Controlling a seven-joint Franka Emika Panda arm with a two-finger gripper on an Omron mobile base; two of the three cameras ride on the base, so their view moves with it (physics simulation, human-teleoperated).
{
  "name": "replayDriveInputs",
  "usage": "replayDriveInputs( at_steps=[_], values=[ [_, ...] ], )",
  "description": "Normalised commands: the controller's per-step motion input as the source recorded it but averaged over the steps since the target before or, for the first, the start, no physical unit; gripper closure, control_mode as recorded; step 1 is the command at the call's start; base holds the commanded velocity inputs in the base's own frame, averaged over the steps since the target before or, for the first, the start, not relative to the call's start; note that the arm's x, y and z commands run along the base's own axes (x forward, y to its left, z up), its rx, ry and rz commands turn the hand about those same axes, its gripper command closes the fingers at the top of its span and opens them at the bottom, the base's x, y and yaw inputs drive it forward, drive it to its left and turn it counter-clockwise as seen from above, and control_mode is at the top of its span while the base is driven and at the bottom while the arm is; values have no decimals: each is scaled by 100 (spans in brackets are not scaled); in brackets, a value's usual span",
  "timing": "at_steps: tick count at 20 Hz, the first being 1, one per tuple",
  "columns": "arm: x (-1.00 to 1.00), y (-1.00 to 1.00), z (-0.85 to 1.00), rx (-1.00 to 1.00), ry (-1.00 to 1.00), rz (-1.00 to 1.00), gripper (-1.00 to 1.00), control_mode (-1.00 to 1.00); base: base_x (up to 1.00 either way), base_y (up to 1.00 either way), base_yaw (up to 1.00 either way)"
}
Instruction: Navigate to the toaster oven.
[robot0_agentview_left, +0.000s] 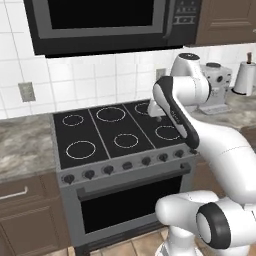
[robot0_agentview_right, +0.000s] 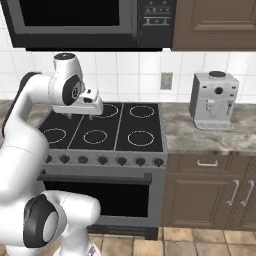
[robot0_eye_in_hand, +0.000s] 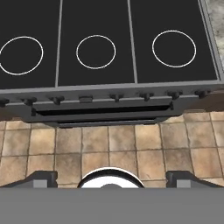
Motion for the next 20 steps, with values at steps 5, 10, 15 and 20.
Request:
replayDriveInputs(
  at_steps=[5,10,15,20],
  values=[
    [0,0,0,0,0,0,-100,100,-31,0,-37],
    [0,0,0,0,0,0,-100,100,-23,0,-42],
    [0,0,0,0,0,0,-100,100,-27,25,-34],
    [0,0,0,0,0,0,-100,100,-49,96,16]
  ],
)
